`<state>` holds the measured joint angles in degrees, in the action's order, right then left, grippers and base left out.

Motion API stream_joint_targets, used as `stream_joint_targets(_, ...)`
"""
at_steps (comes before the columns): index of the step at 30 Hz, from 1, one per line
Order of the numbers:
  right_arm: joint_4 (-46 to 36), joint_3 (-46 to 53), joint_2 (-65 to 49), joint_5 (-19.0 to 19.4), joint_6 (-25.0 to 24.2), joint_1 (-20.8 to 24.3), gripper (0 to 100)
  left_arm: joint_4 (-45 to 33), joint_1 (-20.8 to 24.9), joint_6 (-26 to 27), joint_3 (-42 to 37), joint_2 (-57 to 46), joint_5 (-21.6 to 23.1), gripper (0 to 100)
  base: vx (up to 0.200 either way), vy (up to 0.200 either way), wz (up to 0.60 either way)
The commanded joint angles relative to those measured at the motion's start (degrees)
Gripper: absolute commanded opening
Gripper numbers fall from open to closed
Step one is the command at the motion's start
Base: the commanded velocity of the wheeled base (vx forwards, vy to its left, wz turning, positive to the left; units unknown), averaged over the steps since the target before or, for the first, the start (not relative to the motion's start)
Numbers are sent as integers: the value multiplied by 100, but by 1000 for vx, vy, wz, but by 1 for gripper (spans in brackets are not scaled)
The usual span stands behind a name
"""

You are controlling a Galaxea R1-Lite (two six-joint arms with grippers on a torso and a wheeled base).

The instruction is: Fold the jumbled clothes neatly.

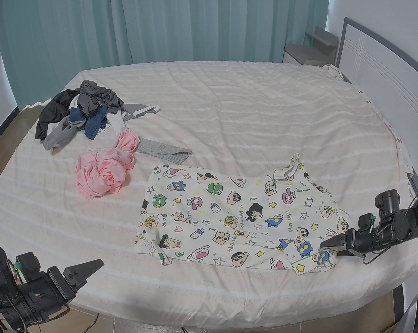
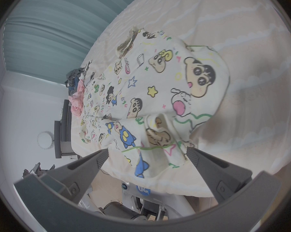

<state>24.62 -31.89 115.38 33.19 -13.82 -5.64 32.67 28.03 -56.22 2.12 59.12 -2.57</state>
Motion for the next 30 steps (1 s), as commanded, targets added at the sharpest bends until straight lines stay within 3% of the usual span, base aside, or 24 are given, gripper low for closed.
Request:
stream_joint_targets(1,25,-28,10,-32,3,222,100,2,1,-3,-1,3,2,100,0,0,0)
stream_joint_targets(6,16,-274,195,-287,187,371,100,2,1,-3,-1,-6,-6,100,0,0,0)
stream_joint_targets(7,25,-379,309,-402,486,345,100,2,1,-3,-1,-15,-6,100,0,0,0)
stream_joint_targets(16,69,-538,397,-393,1637,-16,100,2,1,-3,-1,-15,-6,100,0,0,0)
stream_joint_targets(18,69,-538,397,-393,1655,-16,100,2,1,-3,-1,-15,-6,100,0,0,0)
stream_joint_targets(23,86,-573,353,-120,1919,-77,100,2,1,-3,-1,-15,-6,100,0,0,0)
stream_joint_targets(27,78,-538,371,319,2068,-68,100,2,1,-3,-10,-6,2,100,0,0,0)
stream_joint_targets(30,86,-590,485,354,2068,-68,100,2,1,-3,-19,-6,2,100,0,0,0)
